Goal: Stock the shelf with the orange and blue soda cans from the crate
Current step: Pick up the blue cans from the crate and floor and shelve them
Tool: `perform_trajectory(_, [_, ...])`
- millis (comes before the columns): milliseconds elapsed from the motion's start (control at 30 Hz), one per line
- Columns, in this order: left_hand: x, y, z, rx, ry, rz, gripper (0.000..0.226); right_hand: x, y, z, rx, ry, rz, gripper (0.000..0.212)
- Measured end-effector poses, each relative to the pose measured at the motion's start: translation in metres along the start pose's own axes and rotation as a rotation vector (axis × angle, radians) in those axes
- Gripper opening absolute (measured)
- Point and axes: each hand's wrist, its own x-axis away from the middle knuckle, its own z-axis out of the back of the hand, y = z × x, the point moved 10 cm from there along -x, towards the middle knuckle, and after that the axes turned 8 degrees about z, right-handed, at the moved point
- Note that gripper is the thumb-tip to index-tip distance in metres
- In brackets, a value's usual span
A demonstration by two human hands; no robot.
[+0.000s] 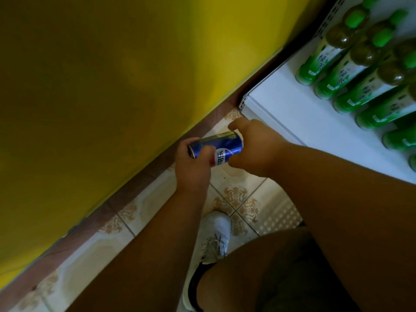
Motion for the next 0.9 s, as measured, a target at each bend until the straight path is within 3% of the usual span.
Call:
perform_trajectory(100, [0.036, 0.031, -0.013, 0.157, -0.111, 0.041, 0.036, 0.030, -0.003, 0.027, -0.497, 0.200, -0.081, 0.037])
perform_trajectory(200, [0.076, 0.062, -0.035, 0.271, -0.267, 0.057, 0.069, 0.066, -0.012, 0.059, -0.625, 0.380, -0.065, 0.010])
perform_trajectory(233, [0.092, 0.071, -0.042, 0.294, -0.302, 0.055, 0.071, 0.081, -0.014, 0.071, -0.640, 0.445, -0.060, 0.013])
perform_trajectory(333, [0.143, 0.099, -0.071, 0.356, -0.422, 0.053, 0.042, 0.140, -0.017, 0.116, -0.619, 0.693, -0.050, 0.022])
perform_trajectory(467, [0.223, 0.133, -0.113, 0.368, -0.535, 0.035, 0.048, 0.237, 0.001, 0.163, -0.604, 0.988, -0.091, 0.018])
perform_trajectory(633, [0.335, 0.167, -0.163, 0.270, -0.579, -0.156, 0.004, 0.362, 0.046, 0.182, -0.850, 1.278, -0.188, 0.012])
perform_trajectory(900, [0.517, 0.157, -0.256, 0.005, -0.874, -0.355, 0.010, 0.539, 0.123, 0.178, -1.249, 1.579, -0.270, 0.019])
